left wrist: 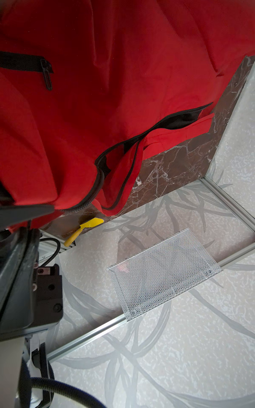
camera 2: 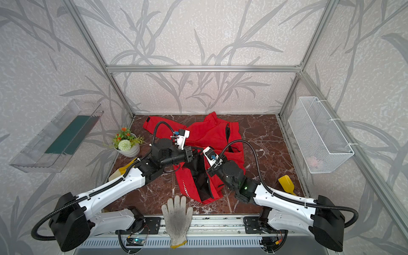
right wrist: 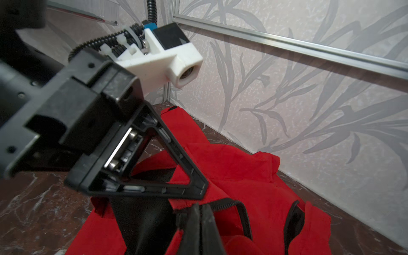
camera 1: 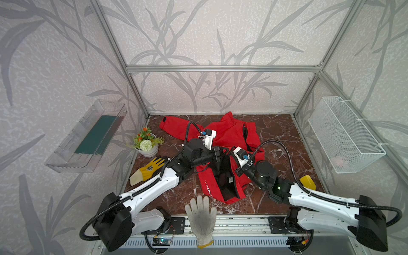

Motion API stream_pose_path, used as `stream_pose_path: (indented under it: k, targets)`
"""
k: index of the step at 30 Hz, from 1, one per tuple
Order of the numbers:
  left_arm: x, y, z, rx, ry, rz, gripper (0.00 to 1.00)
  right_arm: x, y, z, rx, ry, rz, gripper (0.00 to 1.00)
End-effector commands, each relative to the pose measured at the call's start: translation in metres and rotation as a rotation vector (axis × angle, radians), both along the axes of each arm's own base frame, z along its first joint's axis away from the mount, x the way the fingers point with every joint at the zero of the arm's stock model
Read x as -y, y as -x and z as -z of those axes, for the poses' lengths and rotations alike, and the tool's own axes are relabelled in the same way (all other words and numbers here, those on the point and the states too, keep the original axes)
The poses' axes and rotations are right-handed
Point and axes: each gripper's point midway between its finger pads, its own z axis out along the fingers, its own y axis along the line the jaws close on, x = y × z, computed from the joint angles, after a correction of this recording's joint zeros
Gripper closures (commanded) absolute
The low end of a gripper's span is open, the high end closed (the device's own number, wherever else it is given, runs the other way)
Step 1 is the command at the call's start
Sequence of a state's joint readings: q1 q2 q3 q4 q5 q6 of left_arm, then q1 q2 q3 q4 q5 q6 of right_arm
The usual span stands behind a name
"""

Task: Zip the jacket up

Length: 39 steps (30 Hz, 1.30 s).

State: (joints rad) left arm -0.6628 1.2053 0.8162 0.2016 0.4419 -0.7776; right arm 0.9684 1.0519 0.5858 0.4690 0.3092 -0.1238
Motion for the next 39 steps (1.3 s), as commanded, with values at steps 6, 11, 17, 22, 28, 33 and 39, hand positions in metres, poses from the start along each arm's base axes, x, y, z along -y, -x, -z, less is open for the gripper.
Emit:
stream_pose_path:
  k: [6, 11, 17, 22, 28, 33, 39]
  targets:
    - [-0.019, 0.015, 0.01, 0.015, -0.093, 0.004, 1.0, 0.041, -0.027, 0.008, -0.108, -0.132, 0.128, 1.0]
    - [-0.031, 0.023, 0.022, 0.023, -0.178, 0.005, 1.0, 0.049, -0.034, 0.01, -0.107, -0.113, 0.156, 1.0]
    - [-0.053, 0.025, 0.02, 0.015, -0.254, 0.014, 1.0, 0.08, -0.054, 0.006, -0.119, -0.121, 0.234, 1.0]
    - [-0.093, 0.005, 0.007, 0.071, -0.347, -0.06, 1.0, 0.113, -0.085, -0.007, -0.115, -0.142, 0.355, 1.0]
    - [-0.152, -0.063, -0.03, 0.17, -0.452, -0.202, 1.0, 0.155, -0.142, -0.04, -0.093, -0.169, 0.516, 1.0]
    - [-0.178, -0.155, -0.078, 0.294, -0.505, -0.308, 1.0, 0.174, -0.196, -0.09, -0.012, -0.1, 0.615, 1.0]
    - [-0.186, -0.225, -0.208, 0.564, -0.456, -0.422, 1.0, 0.179, -0.22, -0.195, 0.224, -0.037, 0.632, 1.0]
